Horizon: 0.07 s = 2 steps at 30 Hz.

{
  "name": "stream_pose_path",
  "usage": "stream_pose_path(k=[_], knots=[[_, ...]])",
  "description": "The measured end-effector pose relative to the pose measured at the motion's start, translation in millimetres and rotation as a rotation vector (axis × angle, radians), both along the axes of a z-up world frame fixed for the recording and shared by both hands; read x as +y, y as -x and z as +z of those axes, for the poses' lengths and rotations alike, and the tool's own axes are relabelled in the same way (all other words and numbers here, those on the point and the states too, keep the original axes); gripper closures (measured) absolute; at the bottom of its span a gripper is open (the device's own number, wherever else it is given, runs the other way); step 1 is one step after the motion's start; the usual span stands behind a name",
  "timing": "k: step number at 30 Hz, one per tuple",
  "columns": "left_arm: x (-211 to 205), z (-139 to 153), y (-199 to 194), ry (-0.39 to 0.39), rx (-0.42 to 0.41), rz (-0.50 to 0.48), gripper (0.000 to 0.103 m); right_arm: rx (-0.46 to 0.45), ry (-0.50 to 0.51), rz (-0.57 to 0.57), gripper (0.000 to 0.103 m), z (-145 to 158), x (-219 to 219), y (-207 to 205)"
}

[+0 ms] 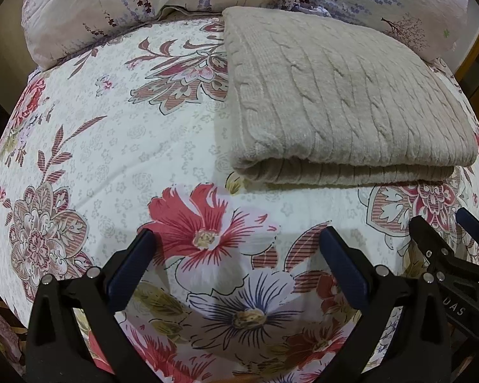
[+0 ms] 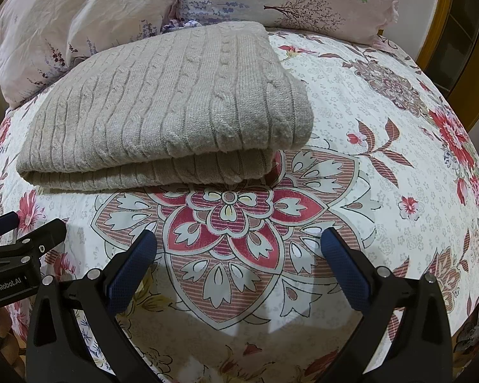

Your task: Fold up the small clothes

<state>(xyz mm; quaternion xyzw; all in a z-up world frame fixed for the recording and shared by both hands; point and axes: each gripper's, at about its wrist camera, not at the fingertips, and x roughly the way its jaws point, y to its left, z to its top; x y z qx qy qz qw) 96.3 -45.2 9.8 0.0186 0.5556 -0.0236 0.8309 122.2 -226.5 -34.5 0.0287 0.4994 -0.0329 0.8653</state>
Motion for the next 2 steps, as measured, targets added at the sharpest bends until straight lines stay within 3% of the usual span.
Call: stream_pose_path(k=[2], knots=[[-0.7,0.1,1.3,-0.001,-0.004,-0.001,0.002,0.0,0.0,-0.001,0.001,0.0,0.1,0.1]])
